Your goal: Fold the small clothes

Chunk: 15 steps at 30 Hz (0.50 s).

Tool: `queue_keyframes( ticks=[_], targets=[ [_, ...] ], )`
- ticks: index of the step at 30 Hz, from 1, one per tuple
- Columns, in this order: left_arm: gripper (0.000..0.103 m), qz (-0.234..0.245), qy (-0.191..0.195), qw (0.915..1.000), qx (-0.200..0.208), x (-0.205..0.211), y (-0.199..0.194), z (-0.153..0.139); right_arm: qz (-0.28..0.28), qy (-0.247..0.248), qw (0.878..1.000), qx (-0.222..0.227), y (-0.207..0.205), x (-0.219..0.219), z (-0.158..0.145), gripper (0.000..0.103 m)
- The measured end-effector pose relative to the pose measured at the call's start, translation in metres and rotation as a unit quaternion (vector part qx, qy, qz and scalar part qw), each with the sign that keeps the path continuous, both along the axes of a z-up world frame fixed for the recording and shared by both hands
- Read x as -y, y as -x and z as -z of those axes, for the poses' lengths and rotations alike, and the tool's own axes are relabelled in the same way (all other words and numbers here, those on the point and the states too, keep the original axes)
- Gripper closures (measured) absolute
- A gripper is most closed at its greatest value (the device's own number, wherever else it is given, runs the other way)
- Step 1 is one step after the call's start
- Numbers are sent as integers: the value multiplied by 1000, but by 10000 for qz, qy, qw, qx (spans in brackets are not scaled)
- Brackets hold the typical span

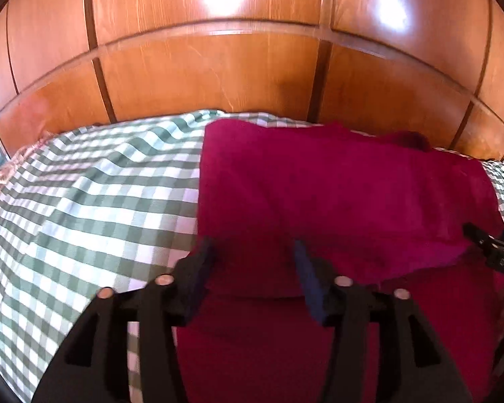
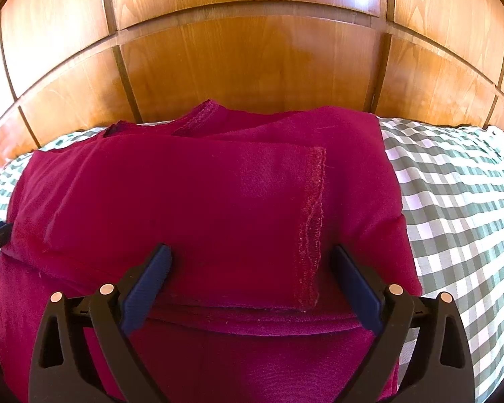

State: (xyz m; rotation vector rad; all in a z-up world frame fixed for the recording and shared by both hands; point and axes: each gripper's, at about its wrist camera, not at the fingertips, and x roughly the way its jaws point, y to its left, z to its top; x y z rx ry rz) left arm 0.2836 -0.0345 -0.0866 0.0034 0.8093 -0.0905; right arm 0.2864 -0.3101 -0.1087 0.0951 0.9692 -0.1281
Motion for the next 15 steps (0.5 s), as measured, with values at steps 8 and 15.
queue_keyframes(
  ticks=[8,15],
  targets=[
    [48,-50,227,9997,13,-15,36,-10,14,-14,10000,-1,0,1,0,7],
    [48,-60,295,9995,73,-23,59,-12,23,-2,10000,-22,0,1,1,5]
  ],
)
